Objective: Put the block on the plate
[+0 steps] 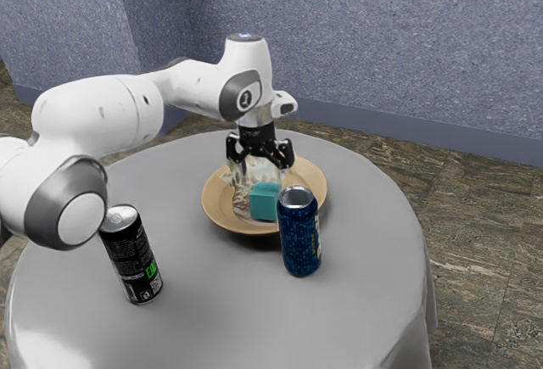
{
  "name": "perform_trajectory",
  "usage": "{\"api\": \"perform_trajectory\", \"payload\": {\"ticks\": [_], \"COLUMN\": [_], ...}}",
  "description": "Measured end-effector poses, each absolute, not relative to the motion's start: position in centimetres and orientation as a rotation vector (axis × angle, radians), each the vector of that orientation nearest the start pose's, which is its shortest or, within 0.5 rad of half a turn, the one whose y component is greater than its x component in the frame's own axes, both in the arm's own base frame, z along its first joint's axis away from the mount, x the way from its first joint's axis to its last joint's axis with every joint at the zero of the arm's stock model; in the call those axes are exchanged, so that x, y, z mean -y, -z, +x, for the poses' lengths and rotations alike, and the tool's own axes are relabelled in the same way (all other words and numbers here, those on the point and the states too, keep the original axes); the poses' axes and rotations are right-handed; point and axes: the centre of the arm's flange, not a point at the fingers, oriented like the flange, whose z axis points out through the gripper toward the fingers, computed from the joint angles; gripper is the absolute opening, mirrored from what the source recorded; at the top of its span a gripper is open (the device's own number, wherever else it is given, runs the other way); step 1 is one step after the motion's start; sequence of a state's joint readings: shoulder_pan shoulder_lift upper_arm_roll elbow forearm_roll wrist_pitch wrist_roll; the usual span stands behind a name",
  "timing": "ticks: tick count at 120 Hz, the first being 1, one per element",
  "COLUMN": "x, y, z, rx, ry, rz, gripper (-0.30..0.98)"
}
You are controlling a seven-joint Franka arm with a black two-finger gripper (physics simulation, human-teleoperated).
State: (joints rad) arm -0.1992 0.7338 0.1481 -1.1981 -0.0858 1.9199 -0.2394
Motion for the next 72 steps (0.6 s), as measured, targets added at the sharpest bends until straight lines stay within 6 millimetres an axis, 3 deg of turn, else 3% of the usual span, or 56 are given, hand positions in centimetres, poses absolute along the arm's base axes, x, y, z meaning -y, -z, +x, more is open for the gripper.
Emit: {"api": "perform_trajectory", "payload": {"ticks": [13,36,72], "x": [7.4,9.4,9.4], "y": [-37.1,-40.8,-47.1], "z": [74.1,72.6,70.0], "rx": [0.279,0.225,0.154], "ry": [0.006,-0.03,-0.063], "rz": [-3.113,-3.104,-3.099], "gripper": [0.68,0.68,0.69]}}
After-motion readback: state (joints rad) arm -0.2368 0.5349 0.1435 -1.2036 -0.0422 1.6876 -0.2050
